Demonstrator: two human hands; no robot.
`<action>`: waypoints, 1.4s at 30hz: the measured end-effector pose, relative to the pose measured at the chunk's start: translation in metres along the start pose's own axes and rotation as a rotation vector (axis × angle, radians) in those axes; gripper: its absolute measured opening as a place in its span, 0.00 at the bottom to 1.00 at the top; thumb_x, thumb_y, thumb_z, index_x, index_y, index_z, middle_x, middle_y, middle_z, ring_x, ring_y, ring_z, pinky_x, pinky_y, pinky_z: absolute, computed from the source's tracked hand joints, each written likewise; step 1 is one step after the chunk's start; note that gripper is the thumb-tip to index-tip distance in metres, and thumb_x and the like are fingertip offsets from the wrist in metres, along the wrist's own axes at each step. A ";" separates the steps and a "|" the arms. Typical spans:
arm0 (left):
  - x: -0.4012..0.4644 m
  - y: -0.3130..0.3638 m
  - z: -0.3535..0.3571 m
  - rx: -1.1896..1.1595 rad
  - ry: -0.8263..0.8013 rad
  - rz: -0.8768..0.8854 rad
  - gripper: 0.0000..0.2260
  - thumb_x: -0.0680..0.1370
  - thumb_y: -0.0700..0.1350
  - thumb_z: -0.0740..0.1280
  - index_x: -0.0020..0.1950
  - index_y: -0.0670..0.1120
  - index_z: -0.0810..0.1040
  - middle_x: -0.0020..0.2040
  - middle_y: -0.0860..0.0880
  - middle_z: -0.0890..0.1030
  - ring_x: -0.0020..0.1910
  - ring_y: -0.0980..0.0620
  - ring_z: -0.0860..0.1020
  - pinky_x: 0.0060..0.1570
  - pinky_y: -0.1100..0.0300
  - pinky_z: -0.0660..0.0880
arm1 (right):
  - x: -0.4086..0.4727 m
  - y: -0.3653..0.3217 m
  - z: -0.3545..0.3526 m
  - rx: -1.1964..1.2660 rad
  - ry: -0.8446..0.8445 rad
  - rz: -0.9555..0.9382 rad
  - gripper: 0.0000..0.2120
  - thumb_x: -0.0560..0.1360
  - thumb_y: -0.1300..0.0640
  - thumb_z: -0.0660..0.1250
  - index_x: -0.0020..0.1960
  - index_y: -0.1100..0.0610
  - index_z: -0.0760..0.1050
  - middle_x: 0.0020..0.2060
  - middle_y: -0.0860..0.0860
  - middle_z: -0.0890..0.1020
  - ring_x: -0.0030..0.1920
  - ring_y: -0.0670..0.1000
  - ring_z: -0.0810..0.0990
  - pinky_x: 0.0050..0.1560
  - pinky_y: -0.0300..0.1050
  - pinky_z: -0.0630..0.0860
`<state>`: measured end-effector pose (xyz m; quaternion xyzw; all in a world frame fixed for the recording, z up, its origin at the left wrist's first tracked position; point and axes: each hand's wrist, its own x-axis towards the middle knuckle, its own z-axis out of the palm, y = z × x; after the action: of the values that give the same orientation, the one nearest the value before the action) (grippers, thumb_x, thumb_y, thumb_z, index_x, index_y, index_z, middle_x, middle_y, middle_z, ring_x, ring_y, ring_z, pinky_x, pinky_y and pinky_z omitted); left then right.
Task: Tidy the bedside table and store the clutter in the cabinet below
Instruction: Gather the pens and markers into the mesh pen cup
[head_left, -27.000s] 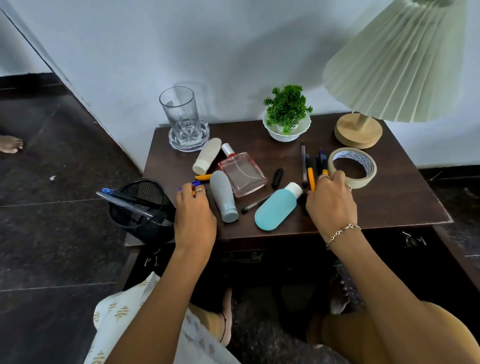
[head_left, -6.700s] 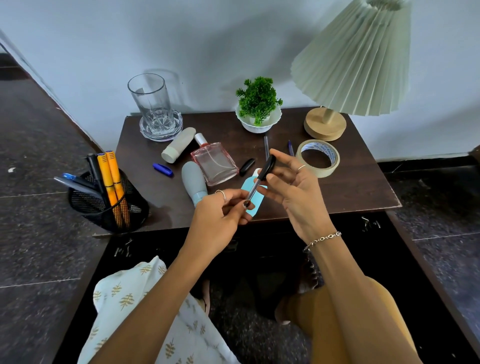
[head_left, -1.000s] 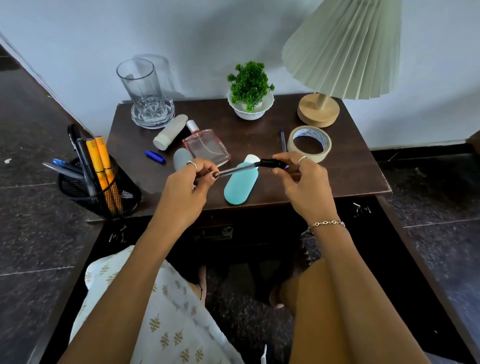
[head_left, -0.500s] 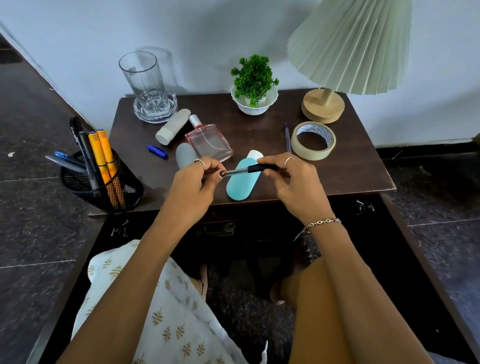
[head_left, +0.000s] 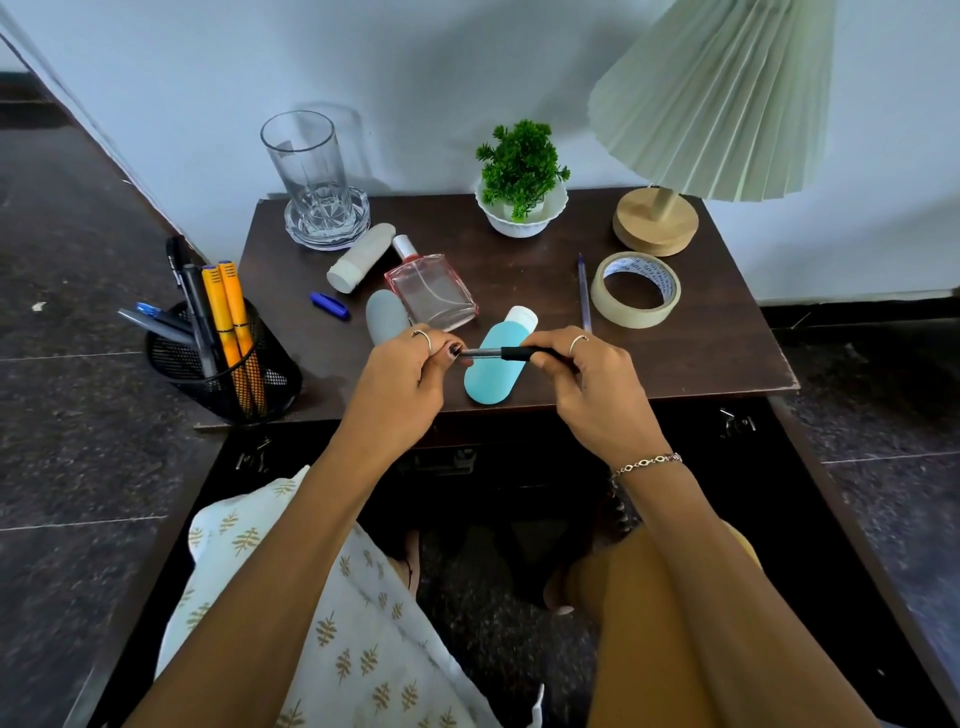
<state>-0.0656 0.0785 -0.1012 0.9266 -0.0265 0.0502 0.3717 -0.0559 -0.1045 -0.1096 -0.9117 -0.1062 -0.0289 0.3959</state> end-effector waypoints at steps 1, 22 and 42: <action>-0.001 0.000 0.000 0.008 -0.001 0.004 0.10 0.80 0.39 0.60 0.56 0.41 0.80 0.46 0.47 0.78 0.41 0.56 0.71 0.39 0.72 0.67 | 0.000 0.000 0.001 -0.008 -0.016 0.004 0.13 0.76 0.64 0.64 0.60 0.59 0.77 0.54 0.53 0.82 0.48 0.40 0.73 0.48 0.15 0.64; -0.022 -0.008 0.007 0.067 -0.108 0.009 0.10 0.80 0.46 0.61 0.59 0.48 0.77 0.47 0.50 0.81 0.46 0.52 0.78 0.49 0.53 0.77 | -0.001 -0.015 0.014 0.175 0.101 0.044 0.11 0.79 0.55 0.62 0.54 0.59 0.79 0.45 0.50 0.81 0.41 0.38 0.77 0.43 0.24 0.69; -0.025 0.006 -0.018 -0.384 0.107 -0.244 0.09 0.79 0.42 0.63 0.58 0.46 0.75 0.40 0.54 0.82 0.44 0.55 0.81 0.54 0.56 0.78 | 0.011 0.012 0.011 -0.453 -0.011 0.297 0.09 0.76 0.62 0.64 0.56 0.59 0.74 0.59 0.54 0.70 0.58 0.58 0.72 0.52 0.52 0.76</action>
<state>-0.0924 0.0864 -0.0870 0.8313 0.0965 0.0479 0.5453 -0.0429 -0.1030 -0.1240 -0.9828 0.0358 0.0115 0.1809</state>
